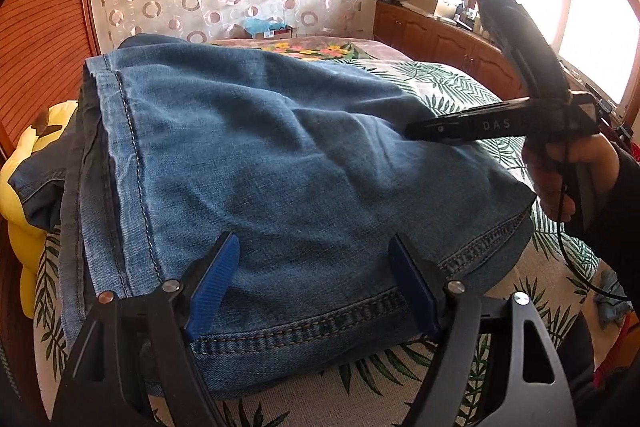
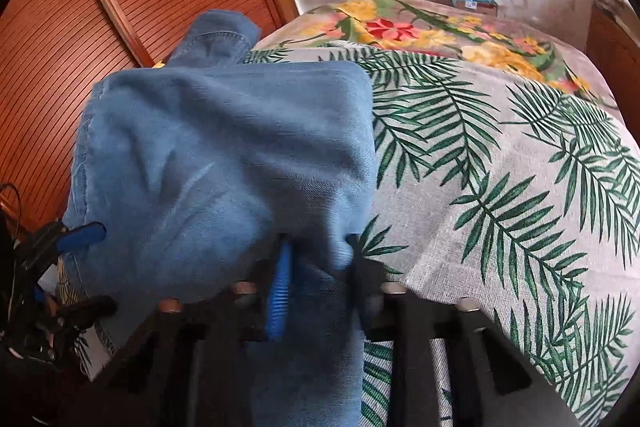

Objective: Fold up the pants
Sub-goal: 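Grasp the folded jeans edge with the right gripper and lift it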

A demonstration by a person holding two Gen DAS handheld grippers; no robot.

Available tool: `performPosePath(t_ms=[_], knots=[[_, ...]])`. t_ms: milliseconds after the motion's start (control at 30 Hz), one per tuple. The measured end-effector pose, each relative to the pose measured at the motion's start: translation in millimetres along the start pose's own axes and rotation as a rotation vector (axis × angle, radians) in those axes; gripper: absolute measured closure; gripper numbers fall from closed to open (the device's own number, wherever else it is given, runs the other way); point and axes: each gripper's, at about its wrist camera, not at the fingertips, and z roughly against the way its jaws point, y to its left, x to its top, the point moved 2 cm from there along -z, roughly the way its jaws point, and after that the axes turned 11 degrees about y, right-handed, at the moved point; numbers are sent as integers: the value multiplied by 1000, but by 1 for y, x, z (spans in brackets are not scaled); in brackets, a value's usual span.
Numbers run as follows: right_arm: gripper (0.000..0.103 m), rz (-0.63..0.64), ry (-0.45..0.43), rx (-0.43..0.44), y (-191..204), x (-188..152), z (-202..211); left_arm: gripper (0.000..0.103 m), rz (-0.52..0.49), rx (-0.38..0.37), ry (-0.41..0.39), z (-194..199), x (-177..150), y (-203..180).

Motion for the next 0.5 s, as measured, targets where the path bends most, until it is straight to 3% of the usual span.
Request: performPosePath(t_ms=[233,400,500], knots=[[97,16,-103,10,-4,-13,49,25,12,-30,7,9,4,-3],[97,6,-147,-62,-22,-29,93,25,-9,-44,-10,17,10,-17],[97,-32,-126,-97,-47,-37,98,25,-17,-59,-17,18,17,-26]])
